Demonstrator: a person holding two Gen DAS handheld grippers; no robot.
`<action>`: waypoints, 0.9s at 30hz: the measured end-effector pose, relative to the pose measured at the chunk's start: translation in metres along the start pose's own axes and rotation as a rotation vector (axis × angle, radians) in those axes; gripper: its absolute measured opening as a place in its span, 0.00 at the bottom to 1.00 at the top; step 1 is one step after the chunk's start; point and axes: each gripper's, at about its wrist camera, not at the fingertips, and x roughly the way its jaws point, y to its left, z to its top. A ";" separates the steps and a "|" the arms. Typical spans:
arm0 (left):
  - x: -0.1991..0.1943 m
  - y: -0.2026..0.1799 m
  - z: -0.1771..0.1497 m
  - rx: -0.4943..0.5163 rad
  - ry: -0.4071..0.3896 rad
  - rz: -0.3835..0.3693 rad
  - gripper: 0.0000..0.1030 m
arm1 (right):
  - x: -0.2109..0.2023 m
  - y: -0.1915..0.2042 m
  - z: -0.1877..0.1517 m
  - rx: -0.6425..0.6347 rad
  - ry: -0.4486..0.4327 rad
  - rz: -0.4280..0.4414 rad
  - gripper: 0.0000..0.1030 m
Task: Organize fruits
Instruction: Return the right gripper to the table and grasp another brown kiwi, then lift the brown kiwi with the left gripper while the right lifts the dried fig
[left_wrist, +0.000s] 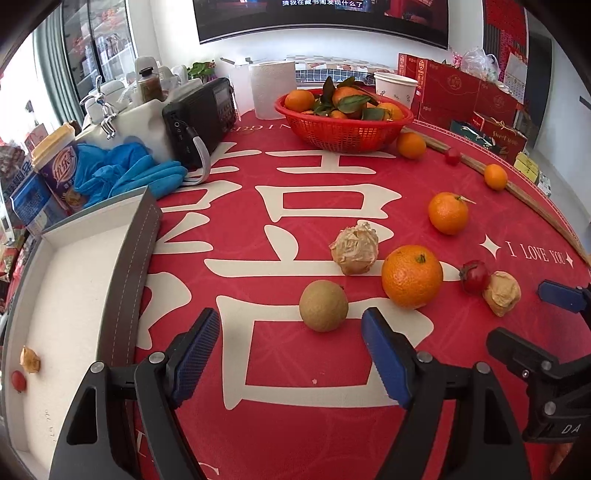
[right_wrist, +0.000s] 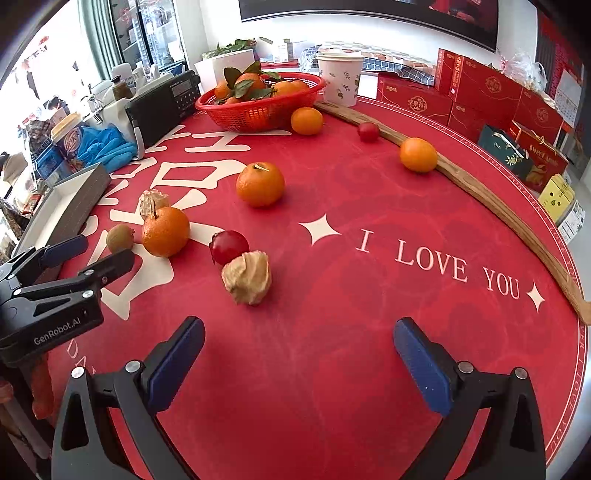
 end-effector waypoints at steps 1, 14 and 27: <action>0.001 0.000 0.001 -0.002 -0.002 0.000 0.79 | 0.002 0.002 0.003 -0.002 -0.001 0.015 1.00; -0.003 -0.015 0.002 0.013 -0.020 -0.032 0.27 | 0.004 0.008 0.013 -0.031 -0.065 0.034 0.24; -0.021 0.011 -0.011 -0.068 -0.026 -0.083 0.27 | -0.011 -0.008 0.010 0.052 -0.129 0.077 0.24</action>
